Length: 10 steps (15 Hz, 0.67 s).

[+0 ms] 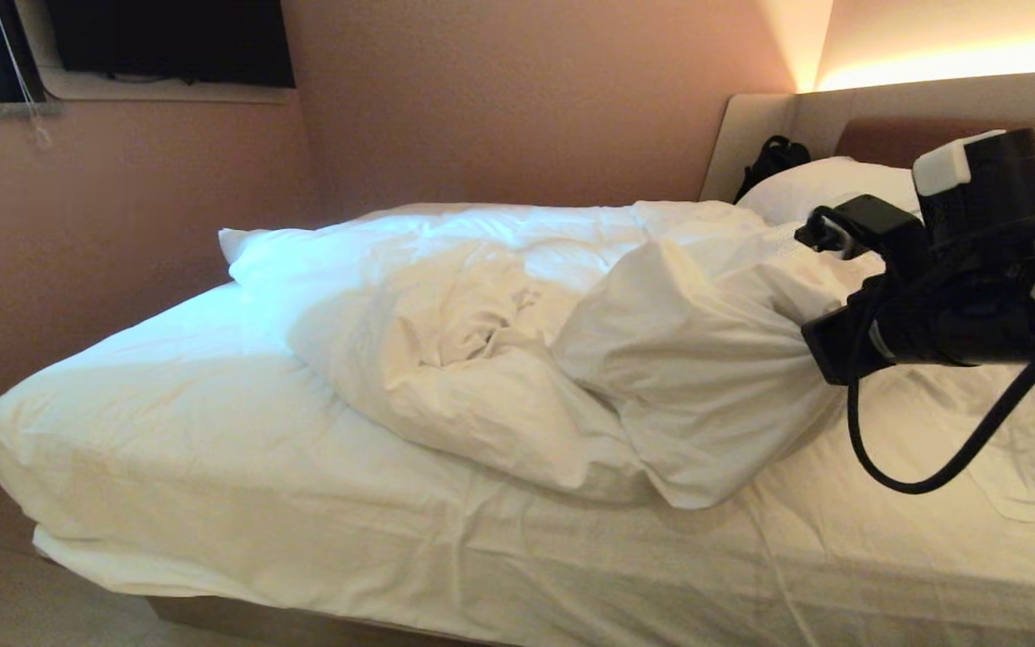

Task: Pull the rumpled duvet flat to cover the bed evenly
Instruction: Flatten the corners of the folded blanket

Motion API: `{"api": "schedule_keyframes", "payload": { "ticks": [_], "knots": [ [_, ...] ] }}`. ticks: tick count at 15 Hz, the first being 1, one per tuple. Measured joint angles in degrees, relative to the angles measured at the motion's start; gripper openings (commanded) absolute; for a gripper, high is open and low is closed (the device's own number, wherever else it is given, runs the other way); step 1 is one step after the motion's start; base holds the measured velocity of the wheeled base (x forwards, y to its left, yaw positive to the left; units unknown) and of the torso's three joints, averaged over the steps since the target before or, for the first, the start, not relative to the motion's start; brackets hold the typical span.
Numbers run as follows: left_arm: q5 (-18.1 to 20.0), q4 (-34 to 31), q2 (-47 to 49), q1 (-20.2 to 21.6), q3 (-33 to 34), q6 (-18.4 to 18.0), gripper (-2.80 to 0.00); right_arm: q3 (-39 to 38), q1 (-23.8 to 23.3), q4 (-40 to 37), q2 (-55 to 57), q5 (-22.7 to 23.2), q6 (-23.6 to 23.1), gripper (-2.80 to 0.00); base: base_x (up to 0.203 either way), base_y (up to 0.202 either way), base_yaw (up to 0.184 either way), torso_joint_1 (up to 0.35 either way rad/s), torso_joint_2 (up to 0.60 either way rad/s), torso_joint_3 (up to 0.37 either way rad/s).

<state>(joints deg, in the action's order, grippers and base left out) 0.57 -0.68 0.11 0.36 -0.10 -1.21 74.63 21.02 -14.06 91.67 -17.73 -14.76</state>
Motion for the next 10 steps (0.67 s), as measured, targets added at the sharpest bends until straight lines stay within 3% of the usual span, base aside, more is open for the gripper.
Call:
{"api": "schedule_keyframes", "payload": {
  "ticks": [10],
  "knots": [
    [0.02,0.00,0.00,0.00,0.00,-0.02,-2.80,-6.68,-0.46,0.32,-3.35,0.04,-11.23,-2.80,0.000,0.000,0.000,0.000,0.00,0.000]
  ]
}}
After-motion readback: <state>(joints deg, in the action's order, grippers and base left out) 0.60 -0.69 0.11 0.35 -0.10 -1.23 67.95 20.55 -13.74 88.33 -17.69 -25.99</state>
